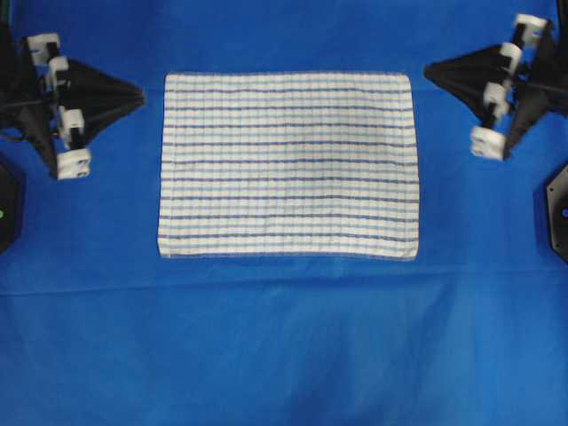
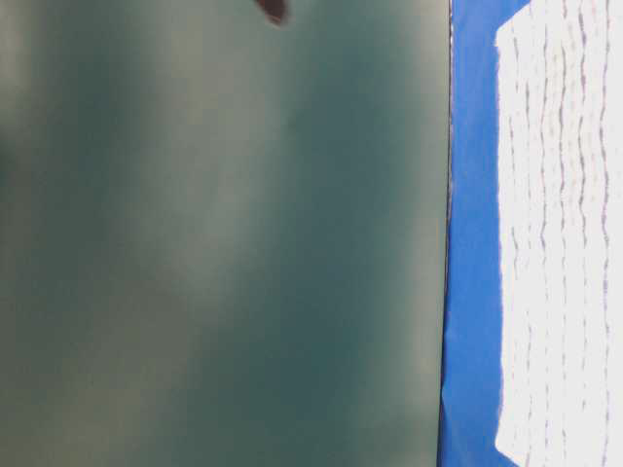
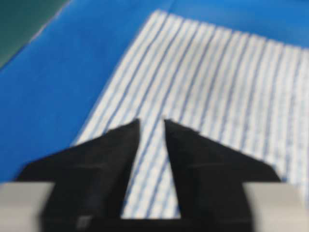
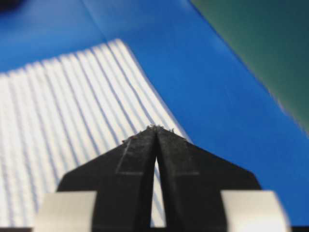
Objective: Fold the blue towel.
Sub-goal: 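Move both grippers to the towel's far corners and pinch them, then pull the far edge toward the near edge with both grippers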
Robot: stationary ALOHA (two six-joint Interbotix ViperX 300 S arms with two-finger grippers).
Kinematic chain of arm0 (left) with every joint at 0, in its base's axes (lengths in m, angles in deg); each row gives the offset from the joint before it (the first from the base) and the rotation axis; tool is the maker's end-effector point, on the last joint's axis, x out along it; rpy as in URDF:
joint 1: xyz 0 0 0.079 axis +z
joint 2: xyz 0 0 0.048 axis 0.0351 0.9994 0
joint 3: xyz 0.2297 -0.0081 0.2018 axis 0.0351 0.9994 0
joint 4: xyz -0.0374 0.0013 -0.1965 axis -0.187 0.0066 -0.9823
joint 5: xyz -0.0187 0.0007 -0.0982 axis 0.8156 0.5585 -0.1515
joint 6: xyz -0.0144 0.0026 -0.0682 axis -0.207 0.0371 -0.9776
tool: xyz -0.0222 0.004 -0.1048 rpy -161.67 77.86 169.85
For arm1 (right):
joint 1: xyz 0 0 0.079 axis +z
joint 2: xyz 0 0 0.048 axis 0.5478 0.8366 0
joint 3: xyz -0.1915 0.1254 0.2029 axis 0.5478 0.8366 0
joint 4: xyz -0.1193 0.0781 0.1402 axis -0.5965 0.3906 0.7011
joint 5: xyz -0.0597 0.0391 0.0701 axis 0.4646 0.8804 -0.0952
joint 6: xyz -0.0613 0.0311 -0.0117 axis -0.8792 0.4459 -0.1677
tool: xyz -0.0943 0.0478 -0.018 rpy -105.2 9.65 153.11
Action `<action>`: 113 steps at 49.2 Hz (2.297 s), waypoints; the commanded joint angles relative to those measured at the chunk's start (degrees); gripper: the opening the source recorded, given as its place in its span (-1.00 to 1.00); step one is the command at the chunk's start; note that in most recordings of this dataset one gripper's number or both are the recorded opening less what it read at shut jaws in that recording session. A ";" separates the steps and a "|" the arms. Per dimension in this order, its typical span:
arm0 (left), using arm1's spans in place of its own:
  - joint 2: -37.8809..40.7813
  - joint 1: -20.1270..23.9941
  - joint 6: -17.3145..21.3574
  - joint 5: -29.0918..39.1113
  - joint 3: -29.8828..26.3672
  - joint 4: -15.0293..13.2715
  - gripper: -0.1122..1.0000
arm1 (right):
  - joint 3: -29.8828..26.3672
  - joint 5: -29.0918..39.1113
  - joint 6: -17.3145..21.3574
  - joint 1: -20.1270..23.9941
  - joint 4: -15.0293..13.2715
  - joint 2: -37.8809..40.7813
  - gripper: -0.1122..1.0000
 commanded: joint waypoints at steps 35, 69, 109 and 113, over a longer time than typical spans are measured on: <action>38.14 14.15 1.23 -13.18 -5.63 0.09 0.73 | -8.17 1.05 -0.88 -11.95 -2.20 31.90 0.29; 42.28 16.08 1.85 -10.02 -7.91 0.18 -0.59 | -9.14 -0.53 -1.05 -13.97 -2.55 35.95 -0.74; 32.61 15.12 1.76 -9.14 -7.38 0.18 -0.77 | -5.89 -0.09 -0.35 -13.54 -2.46 27.33 -0.74; 32.61 14.85 1.58 -9.05 -7.29 0.09 -0.77 | -5.89 -0.09 -0.35 -13.27 -2.46 27.33 -0.74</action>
